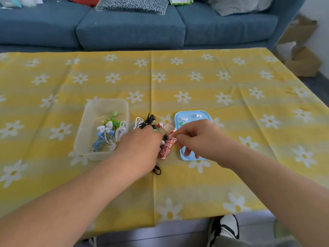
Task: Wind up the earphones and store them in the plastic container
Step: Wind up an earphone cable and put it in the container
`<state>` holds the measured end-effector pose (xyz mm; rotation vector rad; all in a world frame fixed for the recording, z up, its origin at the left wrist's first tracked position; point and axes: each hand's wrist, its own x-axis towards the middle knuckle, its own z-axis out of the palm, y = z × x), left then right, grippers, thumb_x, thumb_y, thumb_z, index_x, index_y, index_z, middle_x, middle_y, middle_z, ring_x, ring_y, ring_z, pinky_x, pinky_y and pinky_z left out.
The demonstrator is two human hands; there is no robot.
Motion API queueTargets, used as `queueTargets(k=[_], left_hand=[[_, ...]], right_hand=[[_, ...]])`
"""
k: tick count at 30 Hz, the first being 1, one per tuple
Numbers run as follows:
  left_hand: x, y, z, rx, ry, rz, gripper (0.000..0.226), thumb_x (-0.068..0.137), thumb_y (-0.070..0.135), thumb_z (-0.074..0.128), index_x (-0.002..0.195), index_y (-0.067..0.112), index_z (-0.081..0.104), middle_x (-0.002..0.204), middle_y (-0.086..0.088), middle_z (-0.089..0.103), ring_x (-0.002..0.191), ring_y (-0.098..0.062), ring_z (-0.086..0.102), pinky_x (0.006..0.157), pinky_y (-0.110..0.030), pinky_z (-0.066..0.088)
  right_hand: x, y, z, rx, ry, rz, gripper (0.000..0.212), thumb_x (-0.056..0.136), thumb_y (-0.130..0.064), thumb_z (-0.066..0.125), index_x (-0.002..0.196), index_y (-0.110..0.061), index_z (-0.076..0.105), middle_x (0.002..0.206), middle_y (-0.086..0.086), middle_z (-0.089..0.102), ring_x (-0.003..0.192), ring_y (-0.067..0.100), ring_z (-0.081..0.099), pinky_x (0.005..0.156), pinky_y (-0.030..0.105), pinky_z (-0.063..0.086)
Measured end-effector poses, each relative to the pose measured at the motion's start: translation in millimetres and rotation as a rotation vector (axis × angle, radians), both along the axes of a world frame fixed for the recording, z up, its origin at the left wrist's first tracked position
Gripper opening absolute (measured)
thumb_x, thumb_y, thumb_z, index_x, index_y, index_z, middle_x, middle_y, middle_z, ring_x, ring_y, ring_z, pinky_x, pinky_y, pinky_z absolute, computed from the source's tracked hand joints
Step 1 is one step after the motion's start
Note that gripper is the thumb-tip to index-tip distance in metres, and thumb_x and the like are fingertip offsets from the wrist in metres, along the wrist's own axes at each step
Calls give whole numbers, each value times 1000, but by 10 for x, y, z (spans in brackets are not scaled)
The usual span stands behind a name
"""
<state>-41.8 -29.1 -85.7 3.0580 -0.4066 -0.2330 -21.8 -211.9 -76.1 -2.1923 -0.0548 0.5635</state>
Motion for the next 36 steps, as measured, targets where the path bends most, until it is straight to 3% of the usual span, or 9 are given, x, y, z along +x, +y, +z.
queueTargets(k=[4,8,10,13,15,18,20,27,36], left_hand=[[64,145,168,-231,-4,118,9,88,23,58,93,19,51,84,2,60,79,-25,58,65,-37,44],[87,255,432,-726,0,385,6,91,21,60,95,25,58,75,4,67,61,-14,59,55,-27,47],[92,235,502,-996,101,517,11,96,15,53,100,21,61,74,-4,67,53,-14,56,43,-22,38],[80,249,518,-1332,305,577,28,93,2,44,108,10,66,68,-13,64,50,-25,56,47,-28,36],[61,249,518,-1448,431,551,28,91,0,42,106,3,66,71,-15,60,53,-28,55,48,-29,40],[35,251,539,-1486,495,512,15,99,15,52,94,6,62,67,-13,54,54,-27,55,51,-31,44],[21,256,528,-1452,461,478,23,101,26,59,89,6,61,61,-10,53,52,-26,56,50,-29,46],[5,278,518,-1495,518,438,15,104,11,55,117,8,61,68,-10,67,62,-27,66,54,-32,55],[26,249,443,-1433,445,454,11,102,17,60,109,12,68,82,-14,75,64,-24,67,61,-34,57]], right_hand=[[-37,-45,38,43,36,16,24,96,-15,55,98,-23,78,87,5,77,71,14,70,56,29,54],[-42,-12,65,126,42,11,22,95,-13,61,107,-23,76,79,0,72,59,5,63,61,24,56],[-51,36,83,225,71,12,25,94,-14,67,117,-22,72,87,-3,73,67,11,67,72,28,60],[-55,144,120,428,164,17,41,91,-9,72,130,-18,65,115,4,75,99,38,72,87,42,62],[-59,191,135,548,204,50,43,91,-3,69,132,-16,64,120,12,73,107,42,69,93,54,58],[-51,235,141,674,254,13,36,99,1,57,134,-10,61,119,19,73,103,33,73,100,60,52],[-34,236,124,747,285,-48,35,103,-2,53,137,-6,56,121,23,71,106,38,72,103,61,50],[4,226,135,874,228,-82,27,97,-3,57,121,3,68,95,26,70,82,36,71,84,41,59],[-6,173,111,840,192,-173,28,89,-4,66,116,6,70,108,39,68,96,41,66,99,54,52]])
